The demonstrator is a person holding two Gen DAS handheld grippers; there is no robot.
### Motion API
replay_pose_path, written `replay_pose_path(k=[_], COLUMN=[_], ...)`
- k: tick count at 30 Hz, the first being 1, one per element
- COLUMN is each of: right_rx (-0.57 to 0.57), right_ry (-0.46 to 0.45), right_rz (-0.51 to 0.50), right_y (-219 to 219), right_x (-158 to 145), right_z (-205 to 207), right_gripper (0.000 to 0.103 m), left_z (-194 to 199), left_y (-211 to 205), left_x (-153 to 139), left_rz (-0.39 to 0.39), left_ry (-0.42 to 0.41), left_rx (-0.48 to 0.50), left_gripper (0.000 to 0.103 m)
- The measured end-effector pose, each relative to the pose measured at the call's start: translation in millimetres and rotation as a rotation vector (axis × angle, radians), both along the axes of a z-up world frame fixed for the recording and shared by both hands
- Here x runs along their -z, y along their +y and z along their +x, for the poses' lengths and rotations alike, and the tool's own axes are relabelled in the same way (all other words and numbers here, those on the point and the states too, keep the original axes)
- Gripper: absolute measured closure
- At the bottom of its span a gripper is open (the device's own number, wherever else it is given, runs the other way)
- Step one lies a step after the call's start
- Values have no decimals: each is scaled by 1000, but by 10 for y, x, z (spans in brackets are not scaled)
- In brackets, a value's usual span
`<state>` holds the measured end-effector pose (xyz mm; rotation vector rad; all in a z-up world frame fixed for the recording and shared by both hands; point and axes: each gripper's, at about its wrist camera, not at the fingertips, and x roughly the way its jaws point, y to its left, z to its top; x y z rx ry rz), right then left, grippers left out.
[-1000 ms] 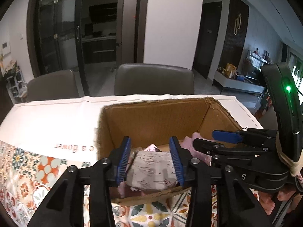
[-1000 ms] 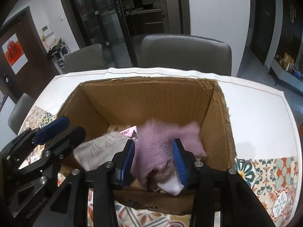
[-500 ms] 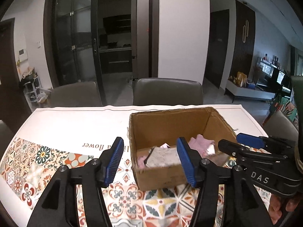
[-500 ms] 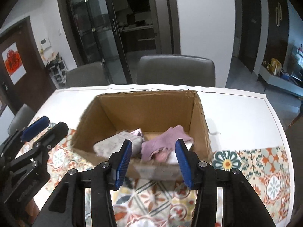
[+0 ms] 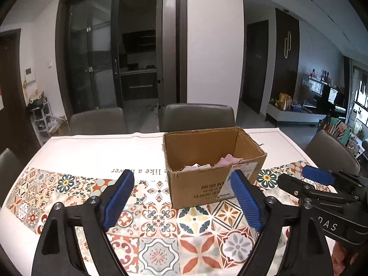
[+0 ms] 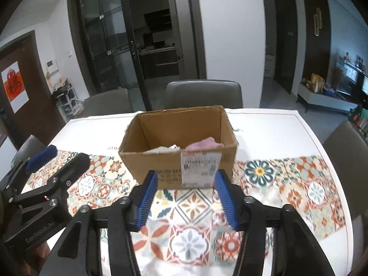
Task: Organize soft objects
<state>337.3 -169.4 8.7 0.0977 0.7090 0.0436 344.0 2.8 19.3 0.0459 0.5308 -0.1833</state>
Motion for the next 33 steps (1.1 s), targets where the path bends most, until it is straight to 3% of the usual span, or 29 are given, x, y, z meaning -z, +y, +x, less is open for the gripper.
replay_pose_path(k=[3,13,33], right_rx=[31,103,69], right_ry=[-16,-53,-95], right_rz=[-20,-13,3], right_y=[2,-99,-331], right_x=[-23,-146,-279], right_z=[-244,-923,-2152], right_gripper=[45,29,29], left_z=[-192,-801,-2121], left_y=[13,-28,-211], left_x=[-27,-48,-139], left_rz=[11,6,23], left_ry=[-17,-2,-49], left_rx=[14,-7,-54], left_gripper=[14,9,3])
